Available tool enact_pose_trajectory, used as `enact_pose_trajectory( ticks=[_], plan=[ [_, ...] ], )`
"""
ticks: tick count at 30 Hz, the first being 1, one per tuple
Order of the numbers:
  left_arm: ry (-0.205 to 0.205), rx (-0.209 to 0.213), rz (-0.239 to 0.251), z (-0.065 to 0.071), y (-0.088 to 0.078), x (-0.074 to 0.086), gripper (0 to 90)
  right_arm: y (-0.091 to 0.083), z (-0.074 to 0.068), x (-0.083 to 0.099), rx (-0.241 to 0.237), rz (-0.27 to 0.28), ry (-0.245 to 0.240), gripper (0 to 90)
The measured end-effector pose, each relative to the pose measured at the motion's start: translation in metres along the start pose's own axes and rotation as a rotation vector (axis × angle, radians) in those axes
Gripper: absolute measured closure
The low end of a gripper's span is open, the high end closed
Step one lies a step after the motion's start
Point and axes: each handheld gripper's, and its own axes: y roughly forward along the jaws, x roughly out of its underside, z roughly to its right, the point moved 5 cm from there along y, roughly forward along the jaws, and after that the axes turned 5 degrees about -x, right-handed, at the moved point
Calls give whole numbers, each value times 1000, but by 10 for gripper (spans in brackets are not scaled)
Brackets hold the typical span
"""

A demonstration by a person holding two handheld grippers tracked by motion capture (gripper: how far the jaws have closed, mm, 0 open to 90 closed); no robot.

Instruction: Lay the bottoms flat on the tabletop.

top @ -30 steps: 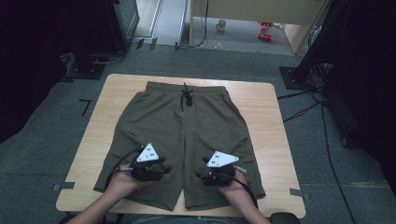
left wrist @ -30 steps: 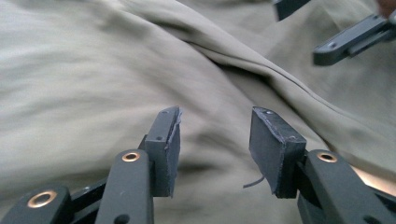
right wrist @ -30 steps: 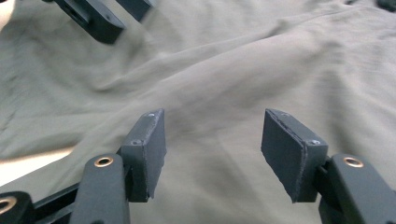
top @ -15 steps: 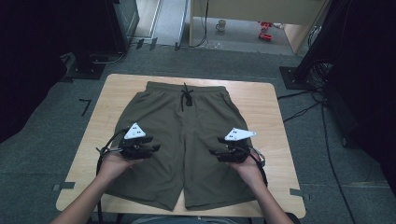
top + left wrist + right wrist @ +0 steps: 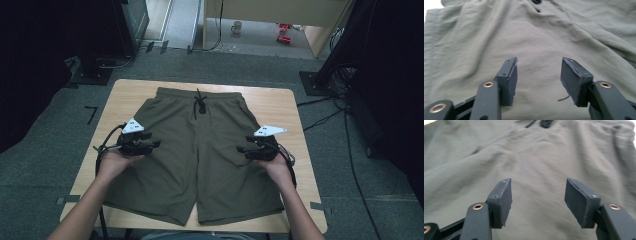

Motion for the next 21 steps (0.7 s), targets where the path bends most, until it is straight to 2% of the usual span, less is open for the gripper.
enact_pose_trajectory(
  ticks=[1, 3, 4, 7, 12, 15, 17, 19, 21],
  plan=[
    [-13, -33, -6, -11, 1, 2, 450, -2, 11, 1, 14, 2, 16, 405],
    [-21, -56, -18, -21, 1, 5, 442, -4, 19, 3, 25, 18, 30, 425],
    [-21, -56, -18, -21, 1, 5, 440, -5, 25, 4, 37, 23, 45, 424],
    [-60, -70, 5, -37, -1, 4, 413, -7, 40, 9, 68, 3, 66, 401],
    [-54, -110, 14, -58, -3, 2, 408, -12, 60, 15, 134, -4, 85, 387],
    [-56, -139, 26, -71, -5, 4, 436, -18, 71, 18, 157, -3, 96, 411],
    [-41, -184, 12, -80, -4, 8, 492, -22, 78, 22, 170, -3, 112, 448],
    [-37, -195, -11, -89, -3, 13, 511, -27, 85, 26, 181, -6, 134, 458],
    [-60, -198, -16, -97, -4, 15, 543, -30, 90, 32, 199, -3, 149, 463]
  ],
)
